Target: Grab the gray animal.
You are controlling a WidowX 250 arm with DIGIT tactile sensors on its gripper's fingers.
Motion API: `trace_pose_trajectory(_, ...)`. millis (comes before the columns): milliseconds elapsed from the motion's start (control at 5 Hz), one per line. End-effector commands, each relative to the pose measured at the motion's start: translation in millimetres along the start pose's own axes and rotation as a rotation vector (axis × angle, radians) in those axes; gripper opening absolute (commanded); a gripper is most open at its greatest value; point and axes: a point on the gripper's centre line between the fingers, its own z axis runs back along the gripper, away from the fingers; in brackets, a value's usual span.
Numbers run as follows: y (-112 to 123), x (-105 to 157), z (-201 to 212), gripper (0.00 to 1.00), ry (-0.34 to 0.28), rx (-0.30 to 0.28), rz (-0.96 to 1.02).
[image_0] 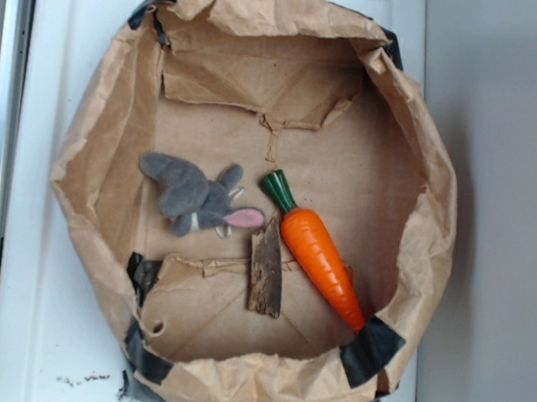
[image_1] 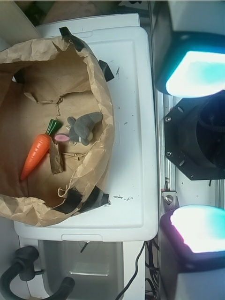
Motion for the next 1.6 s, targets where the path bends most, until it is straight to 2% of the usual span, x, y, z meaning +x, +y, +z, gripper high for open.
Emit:
trace_pose_trajectory(0,0,0,0,1.00,0.000,0.000,0.000)
trace_pose_trajectory(200,6,49,-12,1.00,0.044,-0.018,-0.009)
trace_pose_trajectory(400,-2,97,-22,1.00,0.092,0.018,-0.105)
trace_pose_trajectory(1000,-2,97,-22,1.00,0.092,0.018,-0.105)
trace_pose_trajectory(1200,2,82,-57,1.00,0.136,0.047,-0.142)
trace_pose_trajectory(1400,7,92,-108,1.00,0.178,0.146,-0.142)
